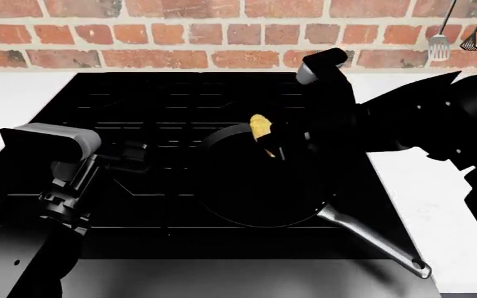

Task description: Pick the croissant and place it on the pan. Then turn on the stove to warm the croissant.

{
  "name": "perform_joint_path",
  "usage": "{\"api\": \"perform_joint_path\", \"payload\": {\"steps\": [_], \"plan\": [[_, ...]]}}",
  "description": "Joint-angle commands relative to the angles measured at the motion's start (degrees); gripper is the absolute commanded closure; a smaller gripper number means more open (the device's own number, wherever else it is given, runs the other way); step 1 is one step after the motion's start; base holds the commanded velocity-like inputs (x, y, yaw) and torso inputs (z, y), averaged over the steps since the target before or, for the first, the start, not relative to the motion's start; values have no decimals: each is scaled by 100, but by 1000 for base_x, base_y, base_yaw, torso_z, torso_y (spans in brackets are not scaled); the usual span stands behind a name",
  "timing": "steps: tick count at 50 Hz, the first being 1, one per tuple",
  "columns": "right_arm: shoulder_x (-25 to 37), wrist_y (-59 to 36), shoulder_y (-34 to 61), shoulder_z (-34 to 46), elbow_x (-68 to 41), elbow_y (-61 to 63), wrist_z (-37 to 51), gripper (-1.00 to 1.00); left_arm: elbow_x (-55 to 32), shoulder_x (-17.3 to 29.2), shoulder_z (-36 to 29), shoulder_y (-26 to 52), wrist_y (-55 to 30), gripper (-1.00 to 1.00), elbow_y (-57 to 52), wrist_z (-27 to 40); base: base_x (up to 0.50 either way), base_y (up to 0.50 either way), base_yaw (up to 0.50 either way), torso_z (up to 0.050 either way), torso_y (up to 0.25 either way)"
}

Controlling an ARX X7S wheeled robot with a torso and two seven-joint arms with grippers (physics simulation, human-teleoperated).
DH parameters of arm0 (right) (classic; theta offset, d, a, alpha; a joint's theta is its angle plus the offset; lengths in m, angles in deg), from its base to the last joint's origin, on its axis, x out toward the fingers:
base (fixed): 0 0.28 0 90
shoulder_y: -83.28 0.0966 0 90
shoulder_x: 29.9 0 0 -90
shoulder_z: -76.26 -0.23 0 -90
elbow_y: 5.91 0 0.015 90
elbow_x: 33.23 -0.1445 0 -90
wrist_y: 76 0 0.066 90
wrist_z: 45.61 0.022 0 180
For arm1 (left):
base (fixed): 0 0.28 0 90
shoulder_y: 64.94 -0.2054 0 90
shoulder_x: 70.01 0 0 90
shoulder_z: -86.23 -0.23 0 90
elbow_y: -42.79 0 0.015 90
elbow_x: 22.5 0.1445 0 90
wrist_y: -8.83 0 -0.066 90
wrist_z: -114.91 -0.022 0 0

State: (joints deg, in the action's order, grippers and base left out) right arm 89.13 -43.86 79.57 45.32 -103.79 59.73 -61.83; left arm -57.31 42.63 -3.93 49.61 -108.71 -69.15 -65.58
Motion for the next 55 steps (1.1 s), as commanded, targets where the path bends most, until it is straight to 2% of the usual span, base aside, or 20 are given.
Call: {"api": "perform_joint_path", "payload": {"steps": [1, 26, 52, 53, 55], "plan": [[-218, 111, -65, 215, 252, -367, -373, 100, -32, 5, -2, 2, 10, -100, 23, 9, 0, 0, 0, 0, 0], [-799, 261, 7, 832, 847, -1351, -1142, 100, -69, -20, 80, 105, 96, -100, 307, 58, 0, 0, 0, 0, 0], [-997, 240, -55, 1021, 999, -1755, -1284, 100, -259, 29, 129, 50, 70, -100, 184, 63, 0, 0, 0, 0, 0], [-1002, 247, -52, 1025, 1004, -1756, -1293, -100, -271, 31, 131, 43, 66, -100, 172, 61, 0, 0, 0, 0, 0], [-1011, 257, -48, 1024, 1007, -1758, -1301, -100, -289, 35, 129, 36, 60, -100, 158, 57, 0, 0, 0, 0, 0]]}}
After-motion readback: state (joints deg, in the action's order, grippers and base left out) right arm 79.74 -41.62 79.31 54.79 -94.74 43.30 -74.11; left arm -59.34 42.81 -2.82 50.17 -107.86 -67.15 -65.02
